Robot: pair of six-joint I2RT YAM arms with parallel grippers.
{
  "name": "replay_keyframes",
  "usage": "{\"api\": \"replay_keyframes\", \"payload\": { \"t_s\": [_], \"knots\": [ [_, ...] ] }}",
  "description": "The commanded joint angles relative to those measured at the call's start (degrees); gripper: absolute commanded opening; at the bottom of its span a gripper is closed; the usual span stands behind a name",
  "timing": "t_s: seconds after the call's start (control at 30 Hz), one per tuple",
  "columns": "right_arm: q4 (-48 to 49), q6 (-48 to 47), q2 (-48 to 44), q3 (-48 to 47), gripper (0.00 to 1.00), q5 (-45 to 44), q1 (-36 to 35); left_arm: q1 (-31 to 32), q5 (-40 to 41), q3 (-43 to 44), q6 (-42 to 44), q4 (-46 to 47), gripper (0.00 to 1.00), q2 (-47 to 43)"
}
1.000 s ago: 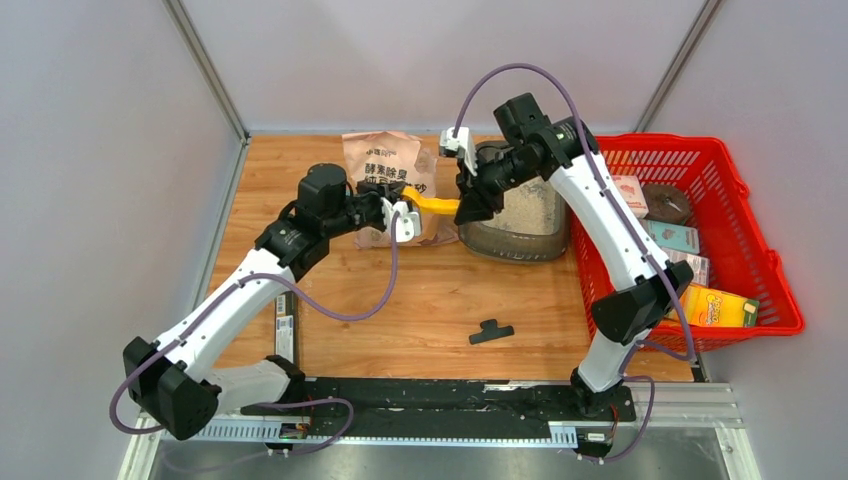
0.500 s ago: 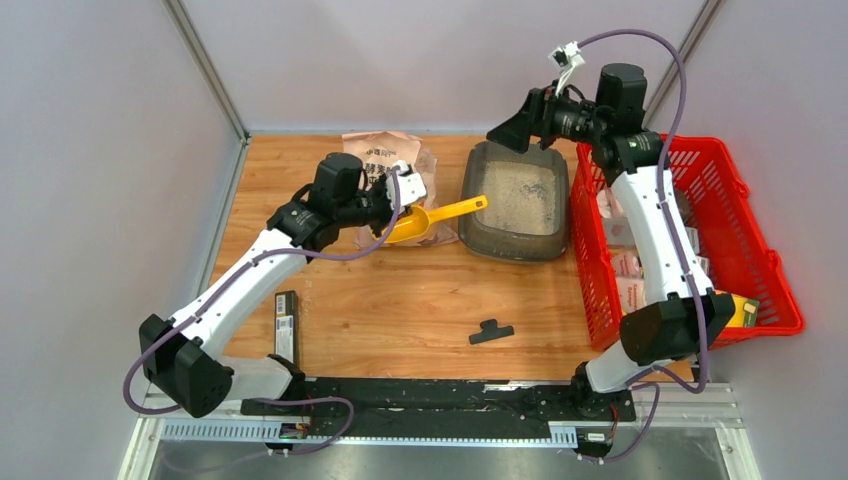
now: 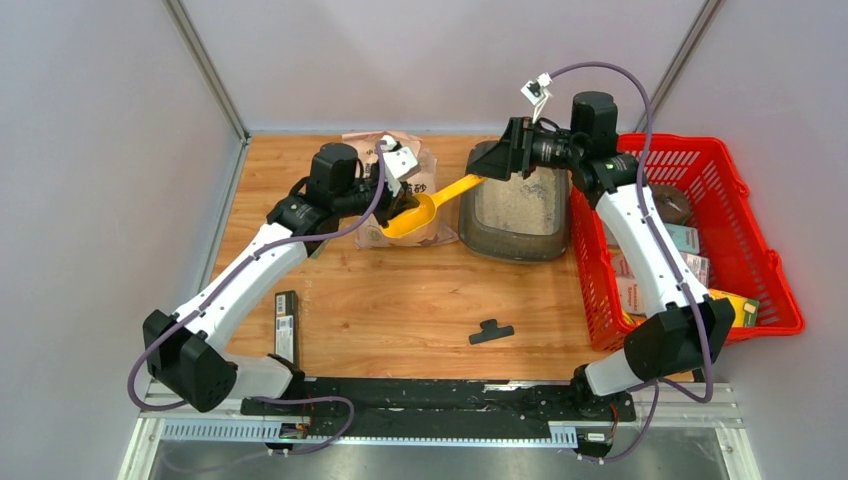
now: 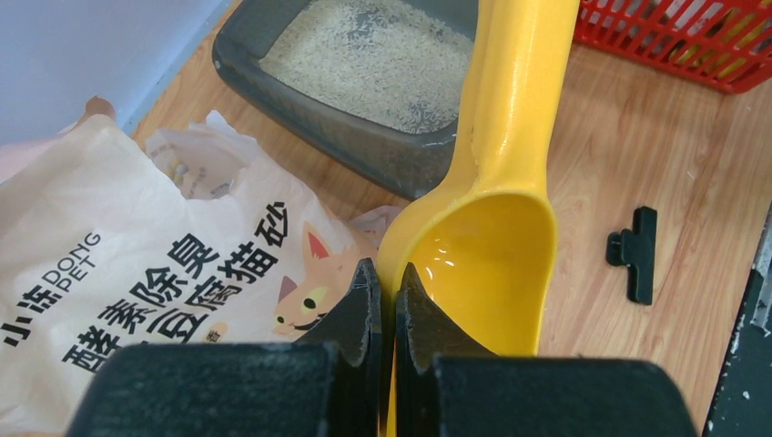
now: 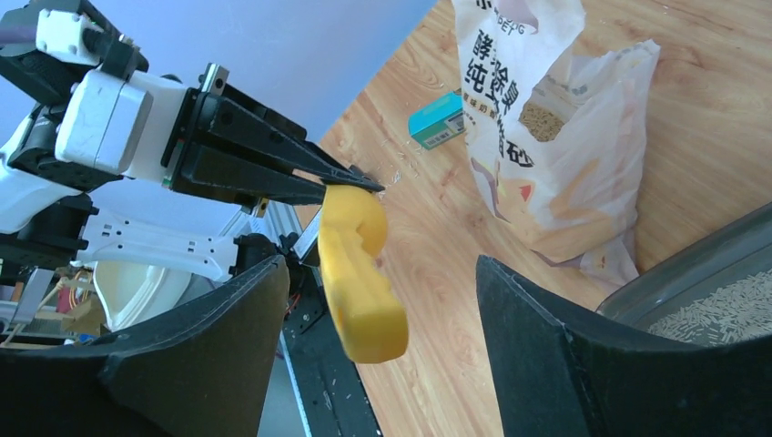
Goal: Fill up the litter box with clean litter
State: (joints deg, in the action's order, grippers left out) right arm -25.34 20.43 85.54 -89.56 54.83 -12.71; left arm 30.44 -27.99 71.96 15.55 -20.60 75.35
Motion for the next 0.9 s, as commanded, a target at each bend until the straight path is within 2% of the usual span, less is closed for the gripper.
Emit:
{"api": "replay_keyframes", "payload": {
  "t_s": [0.0,0.63,0.87],
  "knots": [
    [0.30,0.32,-3.54,0.79,0.77,-0.34,-1.00,-0.38,-1.98,3.27,-4.04,4.95,0.00,0.76],
    [2.93,1.28,-1.51,1.32,0.56,0.01,-3.90,-0.29,-2.07,5.03,-5.62,7.68,0.00,3.84],
    [3.37,1.37,-1.07,1.49,0.56,0.02,-4.17,-0.29,-2.95,5.64,-5.97,7.94,0.00,4.80]
  ]
}}
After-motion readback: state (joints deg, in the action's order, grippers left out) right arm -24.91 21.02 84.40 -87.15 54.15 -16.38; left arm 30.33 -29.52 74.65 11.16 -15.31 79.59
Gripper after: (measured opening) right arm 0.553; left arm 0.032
